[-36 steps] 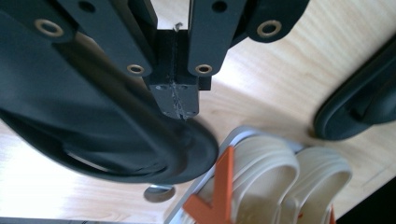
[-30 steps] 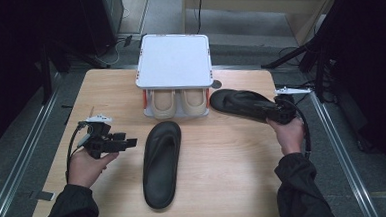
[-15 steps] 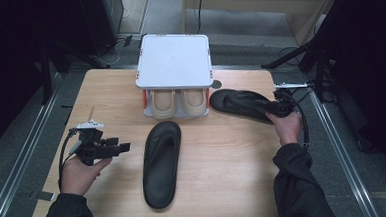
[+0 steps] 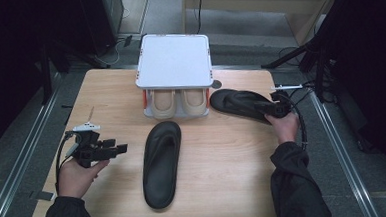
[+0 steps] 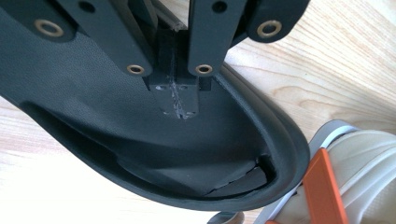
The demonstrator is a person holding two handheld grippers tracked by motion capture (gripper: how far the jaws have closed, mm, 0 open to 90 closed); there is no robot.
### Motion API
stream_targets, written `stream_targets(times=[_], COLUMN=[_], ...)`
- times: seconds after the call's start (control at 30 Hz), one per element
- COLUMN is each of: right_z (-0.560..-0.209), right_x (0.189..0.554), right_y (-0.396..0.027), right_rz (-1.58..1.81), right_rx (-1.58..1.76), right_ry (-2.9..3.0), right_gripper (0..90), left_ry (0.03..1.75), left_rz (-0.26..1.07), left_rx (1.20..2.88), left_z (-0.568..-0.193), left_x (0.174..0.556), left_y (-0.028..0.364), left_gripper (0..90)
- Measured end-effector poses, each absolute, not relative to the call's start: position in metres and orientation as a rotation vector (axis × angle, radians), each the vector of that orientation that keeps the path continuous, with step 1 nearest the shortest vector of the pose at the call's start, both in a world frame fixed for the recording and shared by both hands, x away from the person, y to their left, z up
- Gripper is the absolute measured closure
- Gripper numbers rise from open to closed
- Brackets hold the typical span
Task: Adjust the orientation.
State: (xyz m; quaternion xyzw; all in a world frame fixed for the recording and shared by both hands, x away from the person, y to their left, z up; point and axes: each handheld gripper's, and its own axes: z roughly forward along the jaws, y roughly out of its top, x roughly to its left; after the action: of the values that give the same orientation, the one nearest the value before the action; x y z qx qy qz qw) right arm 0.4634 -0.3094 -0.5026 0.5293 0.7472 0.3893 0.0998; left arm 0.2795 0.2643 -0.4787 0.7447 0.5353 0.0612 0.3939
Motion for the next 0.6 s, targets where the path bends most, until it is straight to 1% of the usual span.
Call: stream_targets(times=[0.6], right_z=[-0.497], right_x=[0.445], right_y=[-0.295], right_rz=[1.077], right_rx=[1.506], right_ry=[2.269], right_gripper=[90.0], left_ry=[1.314], left_rz=[0.157], left_rx=[1.918], left_z=[-0.477], left_x=[0.292], left_y=[0.254], left_gripper=[39.2])
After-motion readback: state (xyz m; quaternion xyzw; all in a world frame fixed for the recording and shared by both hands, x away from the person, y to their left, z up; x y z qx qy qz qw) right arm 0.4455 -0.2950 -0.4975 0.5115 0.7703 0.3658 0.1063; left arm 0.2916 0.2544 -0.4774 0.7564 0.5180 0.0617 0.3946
